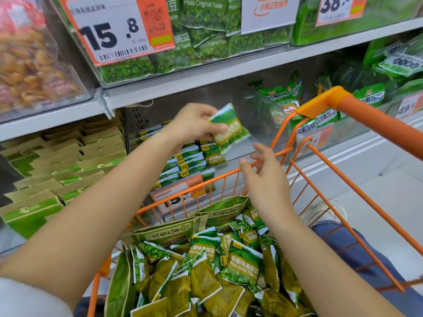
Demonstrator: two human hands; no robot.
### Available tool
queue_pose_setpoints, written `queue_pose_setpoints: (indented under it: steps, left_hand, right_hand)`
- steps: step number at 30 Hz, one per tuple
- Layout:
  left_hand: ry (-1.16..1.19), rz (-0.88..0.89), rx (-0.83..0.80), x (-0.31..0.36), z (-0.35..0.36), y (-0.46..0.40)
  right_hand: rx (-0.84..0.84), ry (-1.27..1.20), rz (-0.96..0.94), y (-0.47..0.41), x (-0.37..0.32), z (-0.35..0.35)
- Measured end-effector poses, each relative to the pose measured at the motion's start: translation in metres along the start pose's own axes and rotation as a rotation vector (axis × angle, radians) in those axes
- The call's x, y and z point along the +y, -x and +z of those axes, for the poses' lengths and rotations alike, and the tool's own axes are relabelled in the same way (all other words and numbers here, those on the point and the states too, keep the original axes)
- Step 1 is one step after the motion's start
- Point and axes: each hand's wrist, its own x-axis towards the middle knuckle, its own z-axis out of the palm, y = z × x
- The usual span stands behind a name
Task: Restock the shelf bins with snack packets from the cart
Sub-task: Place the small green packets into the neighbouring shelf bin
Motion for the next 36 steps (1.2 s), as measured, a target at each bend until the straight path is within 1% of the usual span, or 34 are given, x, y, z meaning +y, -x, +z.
queue_pose_setpoints:
  steps: [1,2,3,4,6,8,9,12,13,15,19,22,24,25,27,29,30,31,32,34,36]
  left_hand:
    - [-0.064,-0.007,0.130,-0.007,-0.003,-0.010]
    - [-0.206,-0.012,0.219,-0.014,-0.002,-0.019]
    - [-0.366,-0.014,0.267,-0.022,0.000,-0.025]
    - [-0.495,-0.013,0.275,-0.028,0.005,-0.027]
    - [-0.694,0.003,0.205,-0.039,0.018,-0.024]
    - [-0.984,0.070,0.125,-0.048,0.025,-0.022]
    - [-1.079,0.101,0.096,-0.051,0.026,-0.023]
    - [-1.172,0.055,-0.021,-0.053,0.026,-0.022]
    - [-1.202,0.042,-0.040,-0.053,0.027,-0.022]
    - [-1.243,0.006,-0.018,-0.054,0.030,-0.022]
    - [-1.264,-0.108,0.047,-0.052,0.037,-0.028]
    - [-1.246,-0.080,0.003,-0.051,0.035,-0.028]
    - [-1.128,-0.045,0.005,-0.049,0.028,-0.019]
    - [-1.050,-0.038,0.037,-0.046,0.023,-0.013]
    - [-0.923,0.023,0.167,-0.037,0.014,0.004]
    - [-0.814,0.155,0.291,-0.024,0.012,0.033]
    - [-0.735,0.211,0.315,-0.019,0.014,0.052]
    - [-0.655,0.242,0.310,-0.014,0.019,0.073]
    - [-0.587,0.248,0.279,-0.014,0.025,0.093]
    - [-0.524,0.230,0.175,-0.026,0.039,0.124]
    - [-0.544,0.209,0.053,-0.045,0.053,0.139]
  right_hand:
    - [-0.002,0.139,-0.075,0.002,0.002,0.002]
    - [-0.008,0.256,-0.150,0.005,0.003,0.004]
    - [-0.031,0.354,-0.210,0.006,0.005,0.007]
    - [-0.068,0.445,-0.247,0.007,0.006,0.008]
    - [-0.139,0.565,-0.258,0.009,0.006,0.011]
    - [-0.161,0.593,-0.259,0.009,0.006,0.011]
    - [-0.159,0.586,-0.264,0.009,0.006,0.011]
    - [-0.162,0.591,-0.265,0.008,0.005,0.011]
    - [-0.164,0.591,-0.266,0.008,0.005,0.012]
    - [-0.172,0.593,-0.267,0.008,0.004,0.012]
    - [-0.175,0.579,-0.259,0.007,0.005,0.010]
    - [-0.115,0.509,-0.265,0.005,0.005,0.007]
    - [-0.074,0.425,-0.245,0.005,0.002,0.003]
    - [-0.054,0.377,-0.233,0.006,0.000,0.001]
    - [-0.015,0.289,-0.221,0.007,-0.007,-0.007]
    - [0.033,0.245,-0.212,0.006,-0.014,-0.020]
    - [0.043,0.262,-0.203,0.005,-0.018,-0.028]
    - [0.022,0.312,-0.183,0.004,-0.022,-0.036]
    - [-0.036,0.404,-0.152,0.004,-0.026,-0.044]
    - [-0.219,0.696,-0.115,0.011,-0.031,-0.053]
    - [-0.428,0.975,-0.131,0.025,-0.029,-0.052]
